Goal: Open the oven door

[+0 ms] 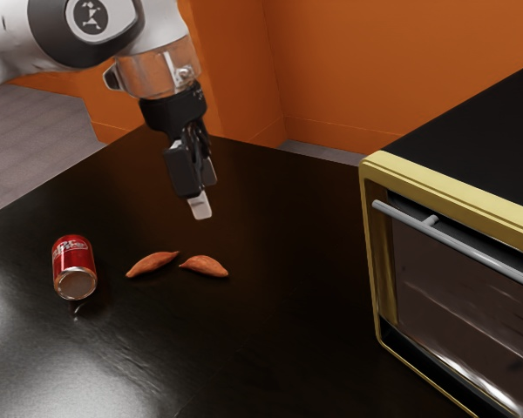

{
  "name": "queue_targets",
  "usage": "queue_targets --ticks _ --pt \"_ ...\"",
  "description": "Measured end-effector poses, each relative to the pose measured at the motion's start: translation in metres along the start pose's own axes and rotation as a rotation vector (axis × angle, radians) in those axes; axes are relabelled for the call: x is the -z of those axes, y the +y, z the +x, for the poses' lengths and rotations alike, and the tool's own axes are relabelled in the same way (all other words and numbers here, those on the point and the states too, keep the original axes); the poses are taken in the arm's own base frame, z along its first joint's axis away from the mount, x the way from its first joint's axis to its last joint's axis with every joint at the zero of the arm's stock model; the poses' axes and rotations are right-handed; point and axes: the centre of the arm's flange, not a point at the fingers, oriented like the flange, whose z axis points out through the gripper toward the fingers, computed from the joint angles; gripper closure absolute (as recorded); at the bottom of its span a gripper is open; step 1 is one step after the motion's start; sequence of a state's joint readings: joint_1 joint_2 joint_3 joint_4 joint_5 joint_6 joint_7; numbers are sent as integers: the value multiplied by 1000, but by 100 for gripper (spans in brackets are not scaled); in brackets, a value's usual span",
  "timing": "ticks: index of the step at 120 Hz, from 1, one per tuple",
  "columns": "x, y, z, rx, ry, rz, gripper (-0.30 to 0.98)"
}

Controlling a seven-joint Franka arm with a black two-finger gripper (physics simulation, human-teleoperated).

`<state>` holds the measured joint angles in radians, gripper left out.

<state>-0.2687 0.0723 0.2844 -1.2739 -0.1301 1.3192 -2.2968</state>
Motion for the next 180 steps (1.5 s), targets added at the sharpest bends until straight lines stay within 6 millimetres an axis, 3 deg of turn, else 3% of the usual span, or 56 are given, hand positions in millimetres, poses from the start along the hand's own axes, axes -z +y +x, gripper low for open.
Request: queue_targets --ticks 8,17,24,38,42,48,53,63,71,94,111,129,155,180 --pt "9 -12 -2 -11 -13 -4 0" --pt "40 -44 7 -45 -57 -22 0" --pt "78 -88 22 -94 -111 -42 0" --pt "103 -170 20 -245 -125 -15 0" --pt "93 -185 21 -279 -111 4 0" --pt "52 -216 15 -355 -61 -5 0" --pt "23 -238 -2 -421 -39 -47 0" --pt "-10 -274 -44 -553 -50 -142 0" --pt "-26 -281 -75 -628 -88 -203 0" --pt "-42 -298 -130 -810 -164 -363 0" --pt "-33 -292 -153 -888 -213 -448 0" --pt "-33 -287 -166 -946 -225 -486 0" --pt "-48 -254 -175 -963 -198 -495 0" --pt "-54 -248 -187 -1000 -194 -497 0"
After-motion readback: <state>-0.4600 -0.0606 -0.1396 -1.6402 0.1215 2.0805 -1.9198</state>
